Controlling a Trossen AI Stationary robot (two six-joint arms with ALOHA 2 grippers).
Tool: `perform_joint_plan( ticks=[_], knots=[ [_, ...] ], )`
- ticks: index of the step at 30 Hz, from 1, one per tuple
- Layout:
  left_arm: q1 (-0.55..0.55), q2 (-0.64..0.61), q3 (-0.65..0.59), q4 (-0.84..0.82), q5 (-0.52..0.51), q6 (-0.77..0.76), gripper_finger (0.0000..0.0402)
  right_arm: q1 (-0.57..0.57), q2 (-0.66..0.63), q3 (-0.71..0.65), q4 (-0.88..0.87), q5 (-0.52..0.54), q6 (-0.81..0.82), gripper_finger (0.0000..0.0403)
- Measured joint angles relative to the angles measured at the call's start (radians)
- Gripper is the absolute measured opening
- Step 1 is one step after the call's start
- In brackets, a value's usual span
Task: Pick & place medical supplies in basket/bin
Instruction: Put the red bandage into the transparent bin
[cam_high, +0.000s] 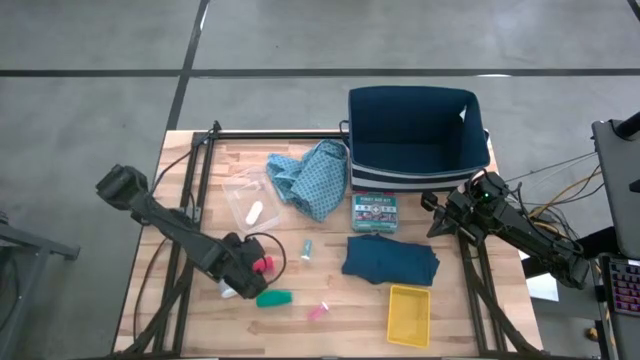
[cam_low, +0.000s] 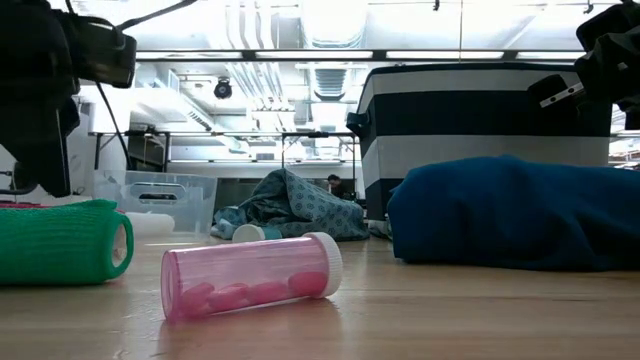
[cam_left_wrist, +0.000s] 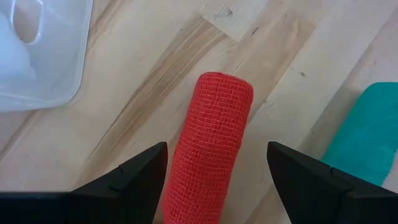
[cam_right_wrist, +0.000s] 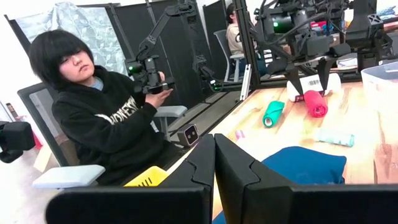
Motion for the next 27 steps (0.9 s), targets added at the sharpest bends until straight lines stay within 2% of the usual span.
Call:
perform_joint_plan(
  ticks=[27],
  knots=[
    [0.000,0.004,-0.008,0.003,-0.038,0.008,0.0278,0.000,0.000,0.000,0.000,0.000,0.000,0.0008]
  ],
)
